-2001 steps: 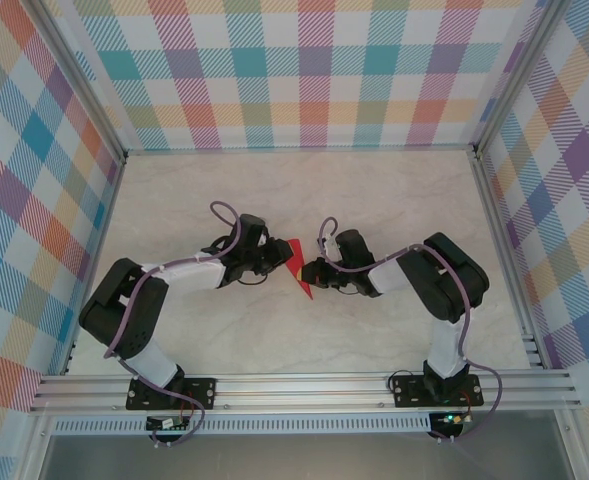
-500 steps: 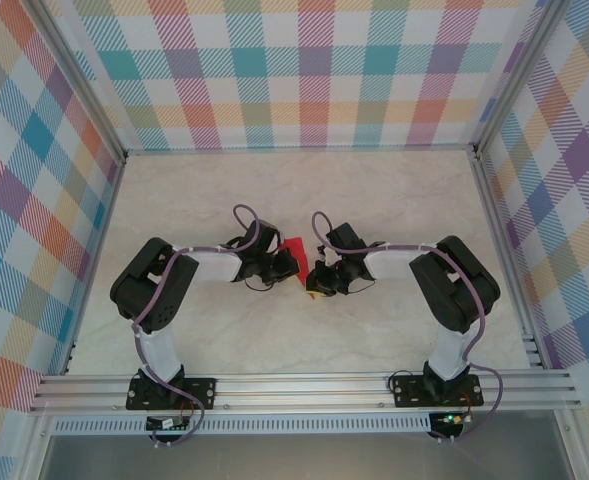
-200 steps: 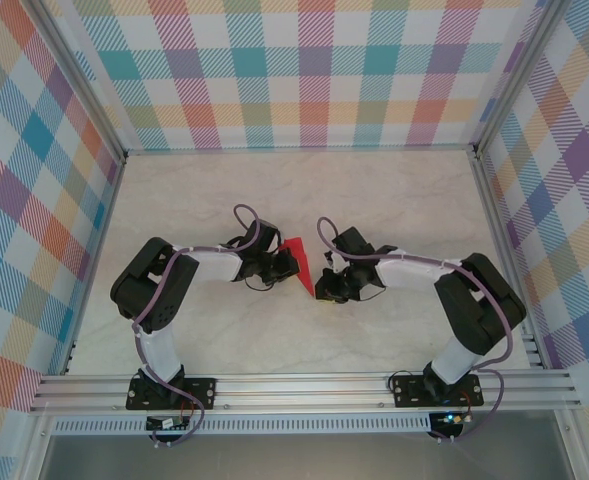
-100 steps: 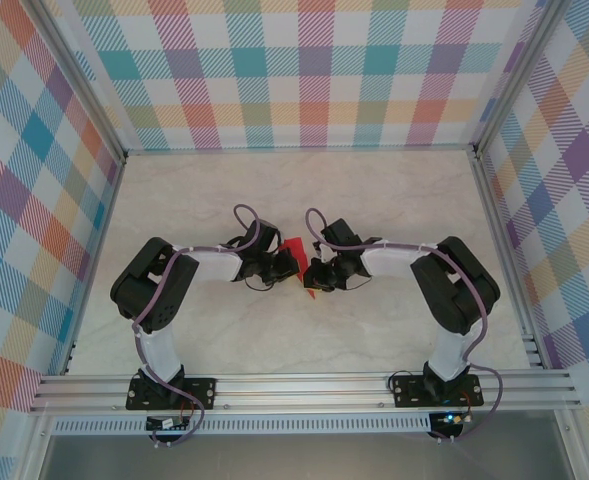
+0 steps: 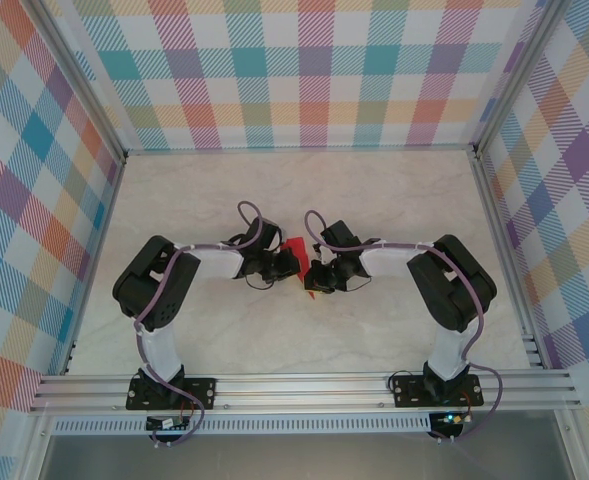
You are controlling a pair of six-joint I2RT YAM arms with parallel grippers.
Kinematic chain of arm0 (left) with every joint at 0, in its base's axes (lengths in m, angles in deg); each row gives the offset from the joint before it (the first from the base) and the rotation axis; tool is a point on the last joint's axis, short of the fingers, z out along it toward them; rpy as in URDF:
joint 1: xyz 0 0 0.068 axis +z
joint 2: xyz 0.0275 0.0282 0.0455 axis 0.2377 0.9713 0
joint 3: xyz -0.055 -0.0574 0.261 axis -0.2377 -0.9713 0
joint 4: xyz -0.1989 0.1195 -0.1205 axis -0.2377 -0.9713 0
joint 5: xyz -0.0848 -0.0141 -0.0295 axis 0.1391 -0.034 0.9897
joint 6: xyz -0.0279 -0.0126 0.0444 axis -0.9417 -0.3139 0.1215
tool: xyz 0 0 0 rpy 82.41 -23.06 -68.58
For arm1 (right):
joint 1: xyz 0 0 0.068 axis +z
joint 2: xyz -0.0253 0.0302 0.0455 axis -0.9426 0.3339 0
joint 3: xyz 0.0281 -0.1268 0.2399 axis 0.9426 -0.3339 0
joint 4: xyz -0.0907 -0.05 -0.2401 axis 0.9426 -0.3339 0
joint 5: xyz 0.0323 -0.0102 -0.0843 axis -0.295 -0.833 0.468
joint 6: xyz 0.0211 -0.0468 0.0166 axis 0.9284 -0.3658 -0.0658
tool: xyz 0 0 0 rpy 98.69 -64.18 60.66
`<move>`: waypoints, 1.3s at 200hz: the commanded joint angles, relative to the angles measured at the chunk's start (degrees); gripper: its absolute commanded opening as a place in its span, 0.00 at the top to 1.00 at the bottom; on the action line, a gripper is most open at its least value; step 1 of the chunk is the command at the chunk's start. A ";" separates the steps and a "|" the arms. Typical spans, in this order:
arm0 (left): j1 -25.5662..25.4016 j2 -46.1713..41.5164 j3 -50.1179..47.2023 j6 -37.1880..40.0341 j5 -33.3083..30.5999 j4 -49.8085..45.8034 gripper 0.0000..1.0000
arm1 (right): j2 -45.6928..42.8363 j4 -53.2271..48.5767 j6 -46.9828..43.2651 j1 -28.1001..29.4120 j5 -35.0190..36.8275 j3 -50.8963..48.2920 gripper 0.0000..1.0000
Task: Fold a paper plane with a square sheet of paper (pick it up from the middle)
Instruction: Fold the wing for the fifth time at the center of the table.
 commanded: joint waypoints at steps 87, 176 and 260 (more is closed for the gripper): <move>7.03 5.41 5.79 6.96 -0.90 -0.55 0.86 | 3.76 -8.72 -2.52 0.24 3.47 -3.33 0.88; 7.90 8.44 12.17 8.22 -4.56 -3.69 0.82 | 3.44 -9.51 -2.50 0.24 4.33 -3.88 0.89; 9.96 11.04 15.74 8.92 -7.66 -5.36 0.81 | 3.41 -9.27 -2.33 0.25 4.69 -4.62 0.89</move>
